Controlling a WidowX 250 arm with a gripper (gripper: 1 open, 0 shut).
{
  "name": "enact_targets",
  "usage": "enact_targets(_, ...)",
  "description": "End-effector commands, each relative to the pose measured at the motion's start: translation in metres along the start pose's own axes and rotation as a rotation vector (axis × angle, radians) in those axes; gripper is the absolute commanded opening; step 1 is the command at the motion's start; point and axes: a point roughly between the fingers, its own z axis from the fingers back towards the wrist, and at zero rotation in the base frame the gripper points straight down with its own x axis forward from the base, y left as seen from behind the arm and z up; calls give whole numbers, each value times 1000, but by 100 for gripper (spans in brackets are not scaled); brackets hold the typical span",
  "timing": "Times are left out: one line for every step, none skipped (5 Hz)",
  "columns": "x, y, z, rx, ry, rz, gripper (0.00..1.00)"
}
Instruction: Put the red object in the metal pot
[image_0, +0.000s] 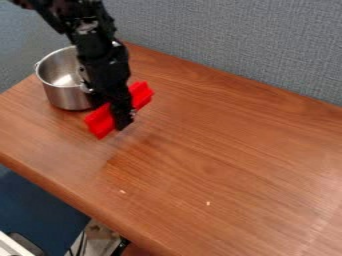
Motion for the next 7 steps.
enact_targets(17,11,7,63,-27,155,0)
enact_targets(29,14,17,63,-3,219,0)
enact_targets(45,22,21,67,18,283,0)
enact_targets(56,24,23,64,51,332,0)
enact_targets(54,39,31,68,66,352,0)
enact_targets(50,54,33,79,87,371,0)
enact_targets(50,45,44,77,51,316,0)
